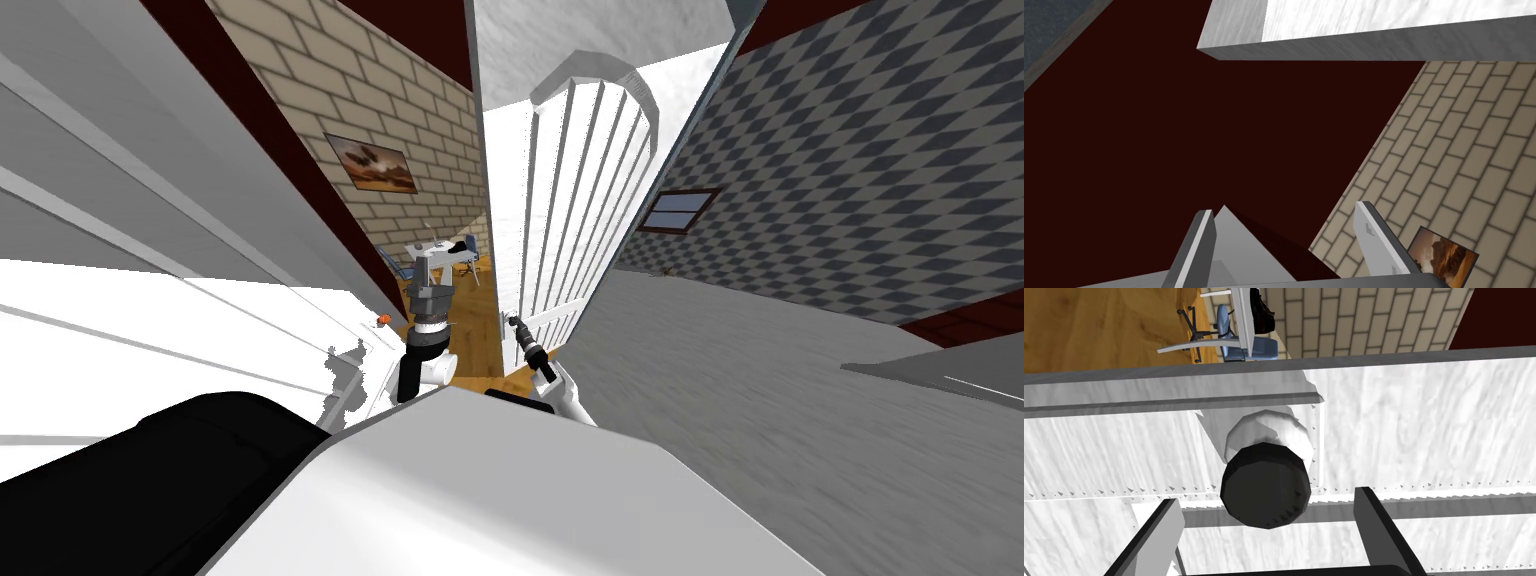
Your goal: Push the door open
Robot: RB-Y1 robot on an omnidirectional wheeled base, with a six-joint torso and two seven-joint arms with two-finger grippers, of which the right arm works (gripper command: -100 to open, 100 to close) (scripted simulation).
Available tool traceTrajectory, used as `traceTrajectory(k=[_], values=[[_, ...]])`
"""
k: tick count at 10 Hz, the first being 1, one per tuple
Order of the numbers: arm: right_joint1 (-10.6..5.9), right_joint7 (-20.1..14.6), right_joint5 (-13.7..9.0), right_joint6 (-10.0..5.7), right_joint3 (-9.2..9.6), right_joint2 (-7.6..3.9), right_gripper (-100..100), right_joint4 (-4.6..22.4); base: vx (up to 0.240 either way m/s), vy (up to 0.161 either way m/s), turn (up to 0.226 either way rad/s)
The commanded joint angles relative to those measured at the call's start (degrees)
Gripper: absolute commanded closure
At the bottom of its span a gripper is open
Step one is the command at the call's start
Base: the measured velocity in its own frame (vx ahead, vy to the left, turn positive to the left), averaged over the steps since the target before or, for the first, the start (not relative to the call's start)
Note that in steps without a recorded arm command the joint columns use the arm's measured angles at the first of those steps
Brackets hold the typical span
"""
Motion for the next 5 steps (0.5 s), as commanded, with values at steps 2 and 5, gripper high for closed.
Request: traceTrajectory(k=[2,5], values=[[-0.07,0.2,0.0,-0.19,-0.22,0.42,-100,0.3,0.140,0.103,0.012],[-0.07,0.2,0.0,-0.19,-0.22,0.42,100,0.3,-0.021,-0.018,0.002]])
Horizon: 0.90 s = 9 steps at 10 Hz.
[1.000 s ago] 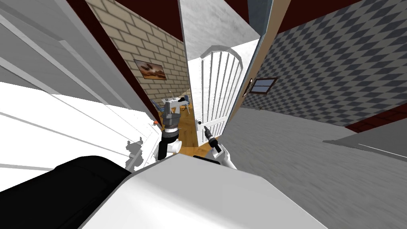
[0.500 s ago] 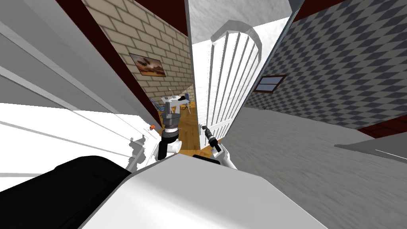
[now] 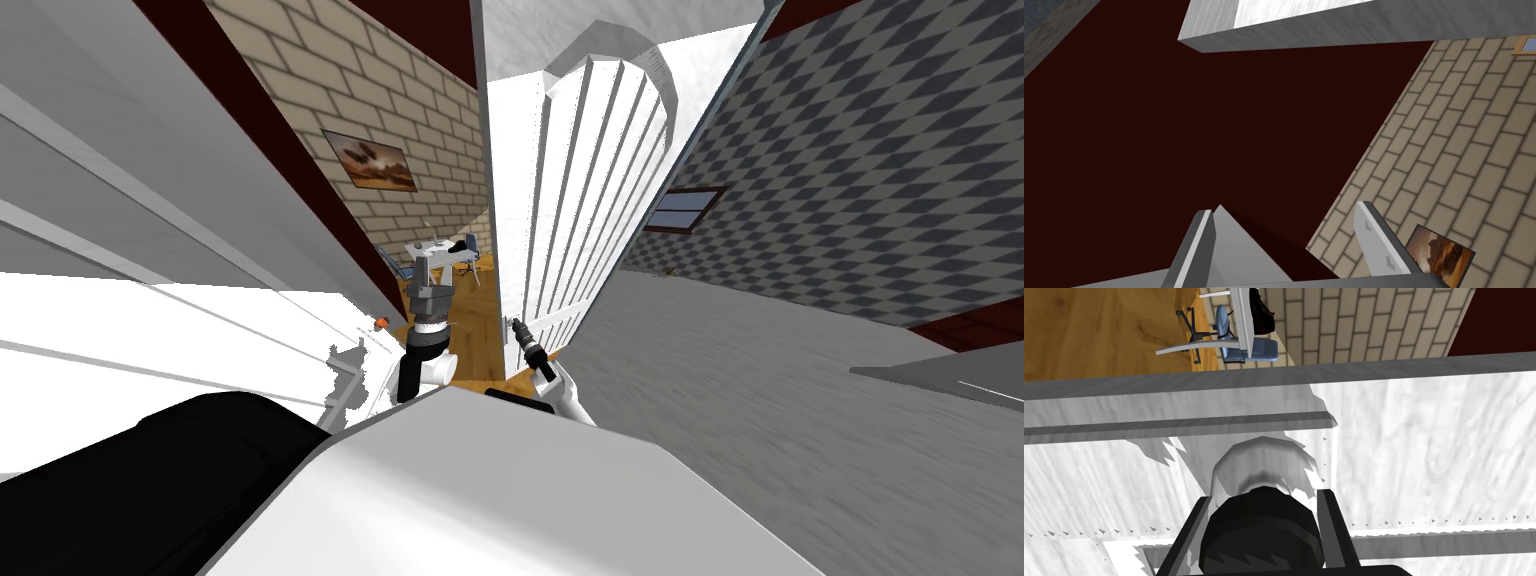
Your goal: Push the door open
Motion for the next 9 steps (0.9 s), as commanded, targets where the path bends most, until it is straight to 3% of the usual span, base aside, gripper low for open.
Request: traceTrajectory(k=[1,3,4,9], values=[[0.13,0.0,0.0,0.03,0.06,-0.04,100,0.1,-0.019,-0.014,-0.006],[0.13,0.0,0.0,0.03,0.06,-0.04,100,0.1,-0.006,-0.004,-0.003],[0.73,0.8,-0.5,0.30,0.09,-0.74,100,-0.3,0.108,0.046,-0.150],[2.29,3.3,-1.9,0.80,0.29,-1.79,100,-1.6,0.175,0.128,-0.178]])
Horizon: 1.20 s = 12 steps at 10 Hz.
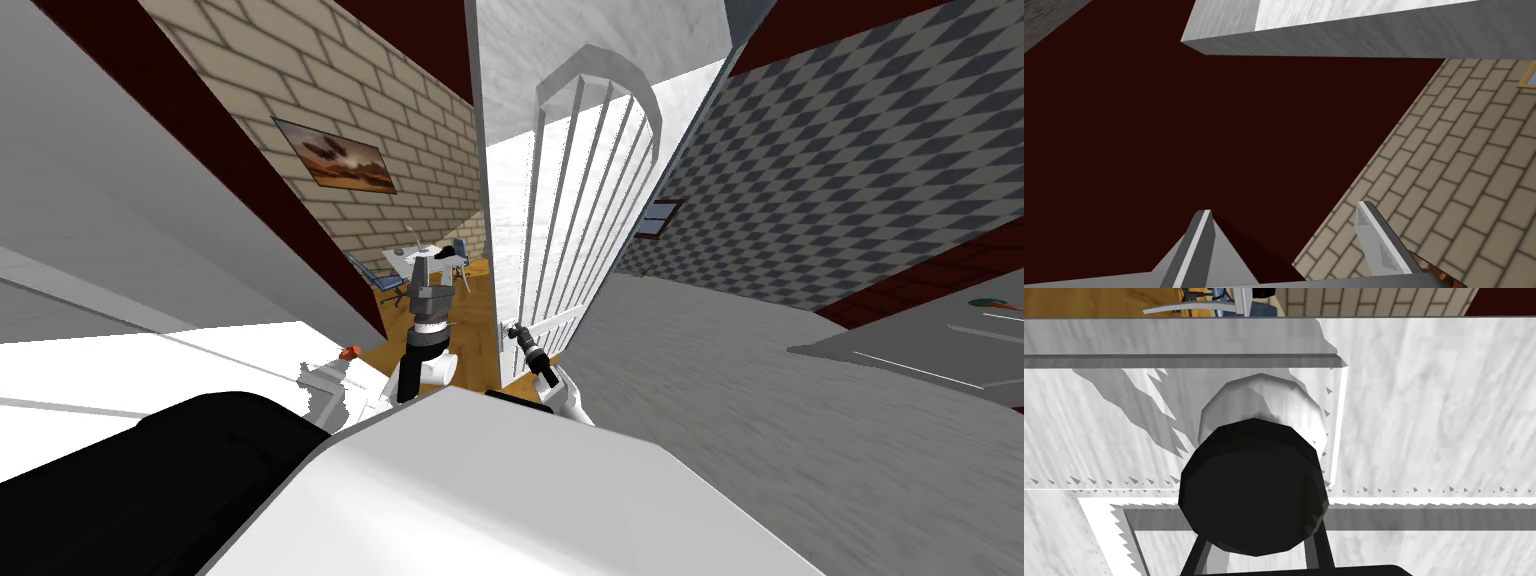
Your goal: Push the door open
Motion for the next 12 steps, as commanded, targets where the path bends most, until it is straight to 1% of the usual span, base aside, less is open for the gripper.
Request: traceTrajectory(k=[1,2,3,4,5,8,10,11,12], values=[[0.40,1.0,-0.6,0.57,-0.49,-0.41,100,-0.6,0.196,0.105,-0.221],[0.77,1.6,-0.9,0.69,-0.44,-0.51,100,-1.0,0.193,0.111,-0.191],[1.01,0.9,-0.8,0.87,0.30,-0.58,-100,-1.8,-0.045,0.017,-0.070],[1.01,0.9,-0.8,0.87,0.30,-0.58,-100,-1.8,-0.178,-0.065,0.017],[1.21,0.7,-0.8,1.01,0.68,-0.63,-100,-2.3,-0.202,-0.071,0.005],[1.97,0.0,-0.9,1.54,2.17,-0.60,-100,-4.1,-0.237,-0.104,-0.027],[2.48,-0.4,-1.0,1.90,3.17,-0.36,-100,-5.4,-0.268,-0.093,-0.024],[2.46,-0.3,-1.0,1.83,2.89,-0.57,-100,-5.2,-0.112,-0.036,0.000],[2.24,-0.1,-1.0,1.59,2.59,-0.50,-100,-4.7,0.055,0.071,0.045]])
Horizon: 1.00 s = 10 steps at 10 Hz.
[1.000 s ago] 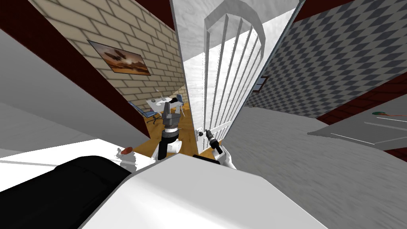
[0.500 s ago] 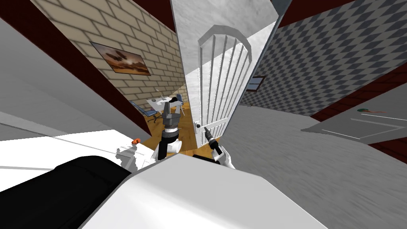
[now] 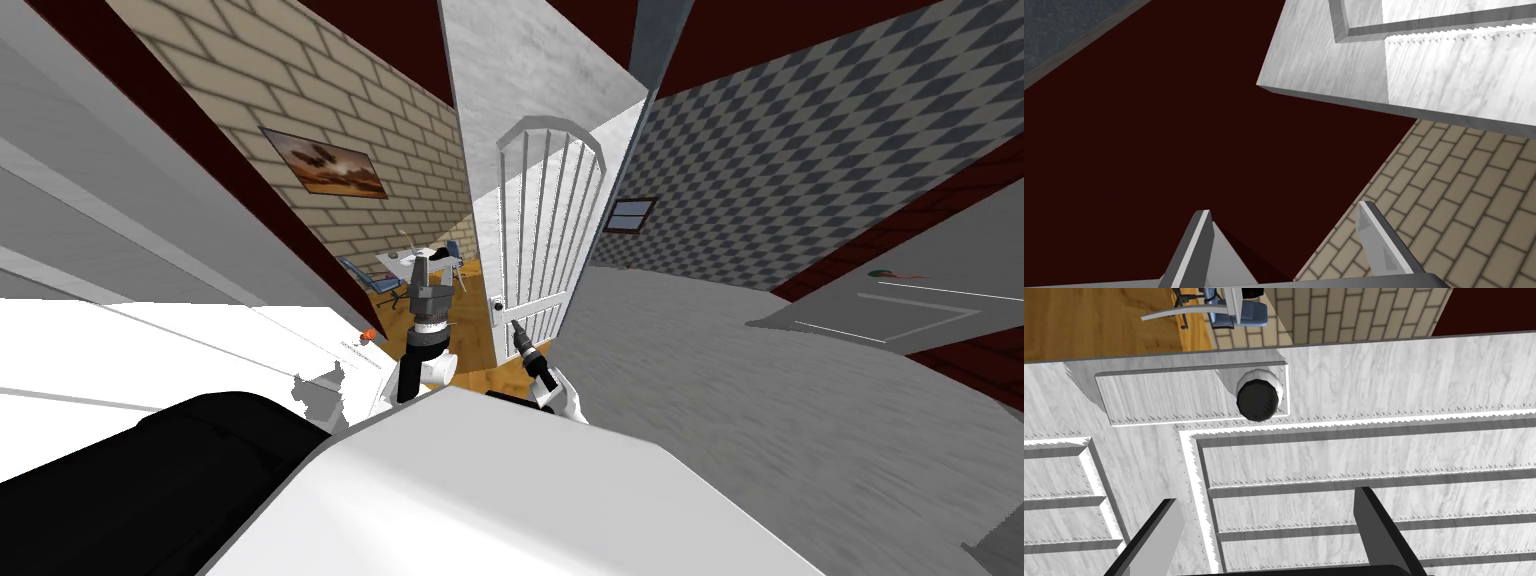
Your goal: Push the door open
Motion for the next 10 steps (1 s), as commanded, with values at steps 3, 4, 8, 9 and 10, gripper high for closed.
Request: traceTrajectory(k=[3,4,8,9,10], values=[[-0.41,0.3,0.0,-0.51,-0.65,0.25,-100,0.9,0.166,0.126,0.020],[-0.59,0.5,0.0,-0.71,-0.93,0.46,-100,1.3,0.160,0.152,0.028],[-1.24,1.0,0.0,-1.43,-1.92,1.74,-100,2.7,0.185,0.154,0.032],[-1.11,0.9,0.0,-1.32,-1.76,1.50,-100,2.5,0.067,0.072,-0.003],[-1.11,0.9,0.0,-1.32,-1.76,1.50,100,2.5,-0.007,-0.010,-0.003]])
